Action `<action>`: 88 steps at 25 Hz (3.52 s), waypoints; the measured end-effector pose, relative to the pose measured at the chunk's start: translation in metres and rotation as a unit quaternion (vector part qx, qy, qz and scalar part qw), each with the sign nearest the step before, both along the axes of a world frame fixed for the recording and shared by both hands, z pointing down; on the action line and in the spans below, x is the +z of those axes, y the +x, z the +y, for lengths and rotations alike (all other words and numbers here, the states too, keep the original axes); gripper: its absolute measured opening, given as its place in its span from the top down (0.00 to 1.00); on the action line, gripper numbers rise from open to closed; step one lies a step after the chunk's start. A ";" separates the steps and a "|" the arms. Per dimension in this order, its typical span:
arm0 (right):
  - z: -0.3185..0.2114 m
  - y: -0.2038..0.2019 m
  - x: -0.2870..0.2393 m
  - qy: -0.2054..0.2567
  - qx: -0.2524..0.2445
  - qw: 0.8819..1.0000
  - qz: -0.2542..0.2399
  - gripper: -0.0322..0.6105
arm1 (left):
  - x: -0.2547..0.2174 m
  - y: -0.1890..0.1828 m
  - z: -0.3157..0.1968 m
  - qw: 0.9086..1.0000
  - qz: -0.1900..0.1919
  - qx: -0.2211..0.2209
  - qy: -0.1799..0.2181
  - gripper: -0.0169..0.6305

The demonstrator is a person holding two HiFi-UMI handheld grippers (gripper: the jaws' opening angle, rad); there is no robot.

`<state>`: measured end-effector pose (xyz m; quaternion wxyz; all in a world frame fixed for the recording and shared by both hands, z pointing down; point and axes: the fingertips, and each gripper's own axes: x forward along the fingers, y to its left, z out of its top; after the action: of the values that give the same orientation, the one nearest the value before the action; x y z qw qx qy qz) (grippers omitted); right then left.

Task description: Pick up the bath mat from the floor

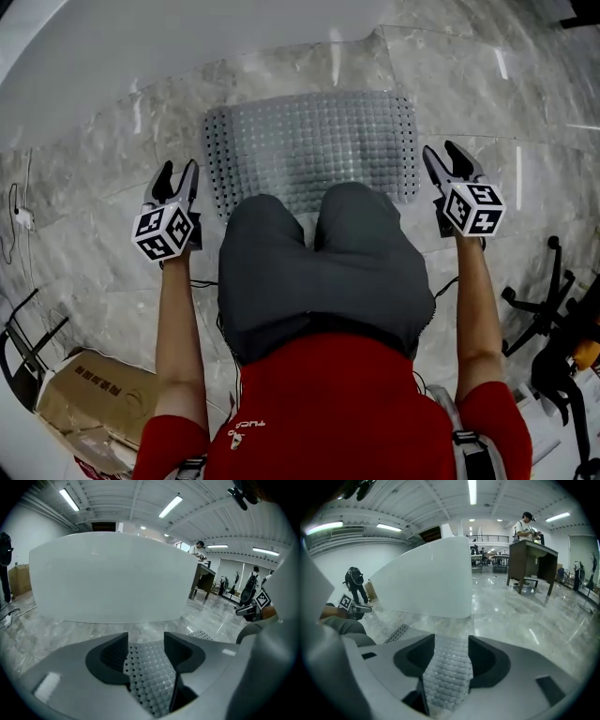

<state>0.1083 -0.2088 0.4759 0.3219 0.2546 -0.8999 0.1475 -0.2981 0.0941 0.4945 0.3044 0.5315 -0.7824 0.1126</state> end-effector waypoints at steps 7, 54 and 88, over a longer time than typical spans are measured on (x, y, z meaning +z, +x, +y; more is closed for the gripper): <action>-0.015 0.021 0.070 -0.051 0.018 0.998 0.018 0.60 | 0.067 0.005 0.000 0.999 0.033 0.000 -0.040 0.56; -0.029 0.030 0.280 -0.158 0.038 0.980 0.113 0.82 | 0.267 0.011 0.011 0.969 0.113 0.006 -0.220 0.72; 0.005 -0.026 0.055 -0.105 -0.031 0.984 -0.144 0.88 | 0.060 0.038 -0.014 0.994 0.082 0.061 0.032 0.91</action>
<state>0.0825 -0.2042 0.5304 0.2188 0.1675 -0.9237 0.2663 -0.2599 0.0800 0.5545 0.3426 0.5951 -0.7244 0.0616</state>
